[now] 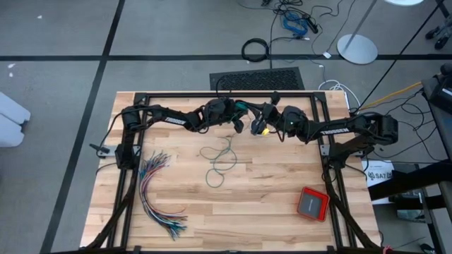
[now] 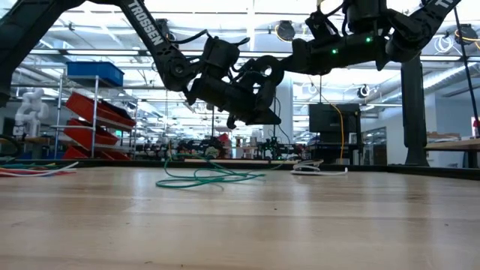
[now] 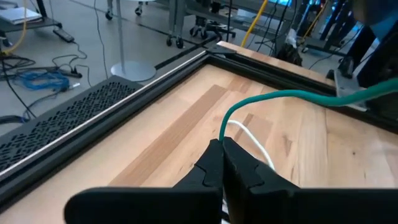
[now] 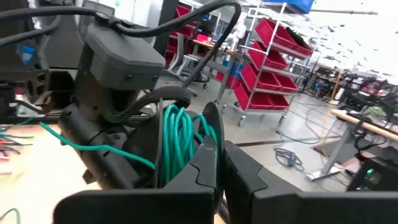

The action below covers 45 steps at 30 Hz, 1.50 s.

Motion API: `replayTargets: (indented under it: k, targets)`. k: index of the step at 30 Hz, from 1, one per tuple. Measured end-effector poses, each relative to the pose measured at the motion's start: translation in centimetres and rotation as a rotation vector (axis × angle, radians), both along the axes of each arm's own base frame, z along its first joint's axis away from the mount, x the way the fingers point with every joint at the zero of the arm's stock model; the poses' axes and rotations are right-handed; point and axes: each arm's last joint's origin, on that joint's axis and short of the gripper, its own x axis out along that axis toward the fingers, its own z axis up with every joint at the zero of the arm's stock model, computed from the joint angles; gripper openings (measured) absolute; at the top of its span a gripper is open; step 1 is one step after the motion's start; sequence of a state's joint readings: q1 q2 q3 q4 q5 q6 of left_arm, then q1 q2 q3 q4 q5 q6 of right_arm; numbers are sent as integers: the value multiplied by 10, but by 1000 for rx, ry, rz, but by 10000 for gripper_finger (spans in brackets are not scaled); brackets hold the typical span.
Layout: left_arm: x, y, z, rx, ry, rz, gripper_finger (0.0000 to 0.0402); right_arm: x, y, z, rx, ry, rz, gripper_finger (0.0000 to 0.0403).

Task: Coil cords
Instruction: Coil the green wire onto the spool

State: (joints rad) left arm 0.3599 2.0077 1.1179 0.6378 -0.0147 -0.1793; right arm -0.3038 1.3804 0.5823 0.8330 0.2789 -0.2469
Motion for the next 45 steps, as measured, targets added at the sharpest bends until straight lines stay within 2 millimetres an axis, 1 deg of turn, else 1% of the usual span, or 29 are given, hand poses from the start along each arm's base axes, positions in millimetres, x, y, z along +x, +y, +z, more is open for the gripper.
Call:
replayTargets:
  k: [5,11,17,31,36,45]
  targets:
    - [0,-1,1,-24,-7,-12,0,0,1,2,-27,-5,-40,4]
    - [-1,-2,-3,-36,14,-18,0,0,2,2,-35,-11,-47,4]
    - [-6,6,-6,-45,24,-15,0,1,6,5,-60,-25,-48,4]
    - [-9,7,7,-13,-7,-39,0,2,7,-1,-21,17,-33,1]
    - [-10,6,12,-4,-6,-48,0,1,5,-4,-20,52,-94,0]
    - [-10,3,15,11,-10,-68,0,1,5,-2,-16,34,-105,0]
